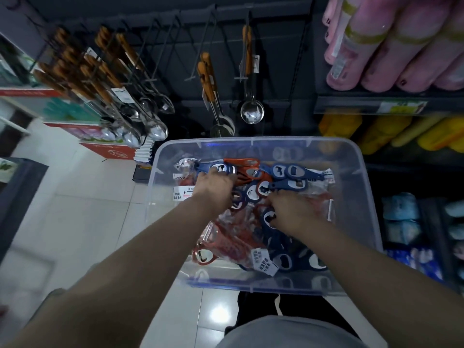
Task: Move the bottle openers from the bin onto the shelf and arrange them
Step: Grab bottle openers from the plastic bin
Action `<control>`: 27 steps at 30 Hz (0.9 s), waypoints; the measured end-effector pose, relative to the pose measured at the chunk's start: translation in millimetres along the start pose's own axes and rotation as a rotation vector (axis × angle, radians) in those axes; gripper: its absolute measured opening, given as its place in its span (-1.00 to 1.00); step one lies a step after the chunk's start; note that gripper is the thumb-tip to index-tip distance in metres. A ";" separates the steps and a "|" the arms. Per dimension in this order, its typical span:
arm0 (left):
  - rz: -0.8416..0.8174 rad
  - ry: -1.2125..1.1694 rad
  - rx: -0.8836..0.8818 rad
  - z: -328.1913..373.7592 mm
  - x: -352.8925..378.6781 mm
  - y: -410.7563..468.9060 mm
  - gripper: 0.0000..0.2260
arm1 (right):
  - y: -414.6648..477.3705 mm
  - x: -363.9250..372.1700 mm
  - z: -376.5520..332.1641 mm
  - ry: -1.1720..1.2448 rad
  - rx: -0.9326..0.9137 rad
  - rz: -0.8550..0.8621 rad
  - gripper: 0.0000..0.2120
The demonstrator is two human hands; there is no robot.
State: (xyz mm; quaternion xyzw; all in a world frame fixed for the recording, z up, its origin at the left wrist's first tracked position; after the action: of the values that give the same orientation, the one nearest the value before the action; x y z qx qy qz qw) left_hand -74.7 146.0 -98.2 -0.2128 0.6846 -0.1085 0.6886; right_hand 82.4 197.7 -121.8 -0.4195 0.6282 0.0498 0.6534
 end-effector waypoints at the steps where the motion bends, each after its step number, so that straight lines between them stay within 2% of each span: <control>1: 0.002 0.014 0.010 -1.5 0.4 -2.9 -0.69 | -0.2 0.1 -1.8 -0.017 -0.008 0.003 -0.65; 3: -0.006 0.033 0.032 -3.6 2.2 -6.2 -0.66 | -3.6 -1.1 -2.4 0.003 -0.015 0.010 -0.67; 6: 0.014 -0.019 0.059 -2.9 -1.1 -4.8 -0.69 | -11.8 -9.0 5.6 0.244 0.045 0.057 -0.73; 9: 0.112 -0.291 -0.009 -2.3 -10.8 1.9 -0.74 | -15.8 -25.5 18.7 0.405 0.134 0.203 -0.79; 11: 0.115 -0.461 -0.079 -1.3 -12.5 9.0 -0.74 | -13.8 -35.6 27.2 0.435 0.173 0.267 -0.80; 12: 0.099 -0.470 -0.085 1.0 -12.4 12.4 -0.73 | -11.0 -39.5 31.6 0.438 0.189 0.281 -0.79; 15: 0.024 -0.215 -0.029 8.0 -8.3 19.5 -0.67 | 4.6 -43.1 45.4 0.397 0.222 0.248 -0.77; 17: 0.005 -0.104 -0.005 8.9 -3.6 22.7 -0.63 | 18.0 -40.4 51.1 0.337 0.221 0.155 -0.75; 20: 0.021 -0.146 0.008 9.2 1.6 26.1 -0.64 | 27.7 -39.2 50.9 0.334 0.223 0.015 -0.73; 25: 0.089 -0.184 0.056 19.5 -3.5 24.8 -0.70 | 21.5 -29.9 40.0 0.161 0.273 -0.003 -0.61; 27: 0.111 -0.200 0.061 21.6 -5.7 23.4 -0.73 | 20.4 -20.2 37.8 0.059 0.286 0.003 -0.62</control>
State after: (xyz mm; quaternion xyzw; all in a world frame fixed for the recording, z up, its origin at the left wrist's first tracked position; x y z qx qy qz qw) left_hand -56.9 172.3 -104.1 -0.1632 0.6197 -0.0690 0.7646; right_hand 95.7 243.3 -119.6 -0.3225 0.6486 -0.0516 0.6875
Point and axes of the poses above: each hand's wrist, its own y-axis towards the middle knuckle, its own x-axis out of the palm, z = x × y, the point moved 5 cm from there along y, towards the middle knuckle, and after that the axes turned 8 degrees about x, right-handed, at the moved point
